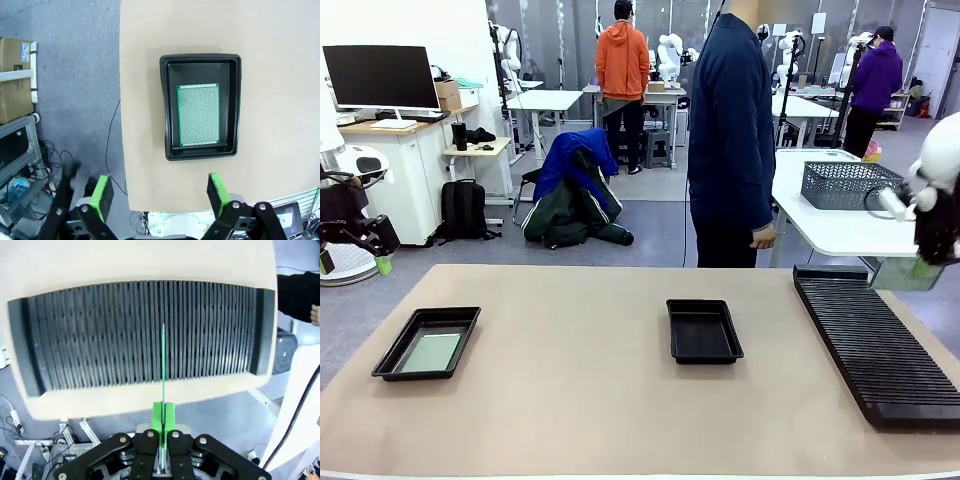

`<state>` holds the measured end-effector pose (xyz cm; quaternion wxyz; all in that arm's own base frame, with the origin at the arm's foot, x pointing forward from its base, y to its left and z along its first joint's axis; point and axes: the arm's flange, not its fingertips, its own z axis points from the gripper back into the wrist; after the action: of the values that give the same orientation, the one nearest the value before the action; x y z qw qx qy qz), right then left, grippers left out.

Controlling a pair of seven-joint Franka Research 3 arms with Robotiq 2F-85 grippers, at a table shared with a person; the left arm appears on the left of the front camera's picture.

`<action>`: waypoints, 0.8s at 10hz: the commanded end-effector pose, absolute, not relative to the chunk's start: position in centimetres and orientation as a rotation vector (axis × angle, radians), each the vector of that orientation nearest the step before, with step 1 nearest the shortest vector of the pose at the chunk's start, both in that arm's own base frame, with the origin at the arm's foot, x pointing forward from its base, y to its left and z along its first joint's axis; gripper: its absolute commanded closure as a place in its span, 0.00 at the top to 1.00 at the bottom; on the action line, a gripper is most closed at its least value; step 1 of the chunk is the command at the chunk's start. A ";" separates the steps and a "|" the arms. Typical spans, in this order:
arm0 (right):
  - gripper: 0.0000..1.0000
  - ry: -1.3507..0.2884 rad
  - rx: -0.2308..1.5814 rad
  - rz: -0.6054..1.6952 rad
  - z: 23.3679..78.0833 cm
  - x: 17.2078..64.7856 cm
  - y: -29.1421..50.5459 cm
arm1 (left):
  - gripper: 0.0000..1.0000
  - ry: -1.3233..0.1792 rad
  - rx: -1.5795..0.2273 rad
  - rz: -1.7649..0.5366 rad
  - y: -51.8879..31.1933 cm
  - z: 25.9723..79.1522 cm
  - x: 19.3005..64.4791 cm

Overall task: Inspect and transfer BCBs to ESD trays.
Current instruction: Pick up the Blank PCB from the PCB Rack and place it in the right ESD tray.

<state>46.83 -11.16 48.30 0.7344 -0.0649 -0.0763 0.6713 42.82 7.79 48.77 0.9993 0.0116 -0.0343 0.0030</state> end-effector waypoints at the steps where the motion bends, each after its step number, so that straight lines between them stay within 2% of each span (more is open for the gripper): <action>1: 0.03 -0.149 -0.090 1.513 53.6 45.4 -13.0 | 1.00 -0.072 0.026 0.022 7.7 48.7 42.6; 3: 0.03 -0.165 -0.015 1.509 59.3 43.3 -14.3 | 1.00 -0.072 0.026 0.022 7.7 48.7 42.6; 5: 0.03 -0.189 -0.040 1.494 64.4 41.3 -15.0 | 1.00 -0.072 0.026 0.022 7.7 48.7 42.6; 8: 0.03 -0.197 -0.054 1.473 68.9 39.3 -15.3 | 1.00 -0.072 0.026 0.022 7.7 48.7 42.6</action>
<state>39.06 -15.39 68.94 0.7358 -0.0335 -0.0869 0.6707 42.83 7.79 48.75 0.9993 0.0116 -0.0341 0.0030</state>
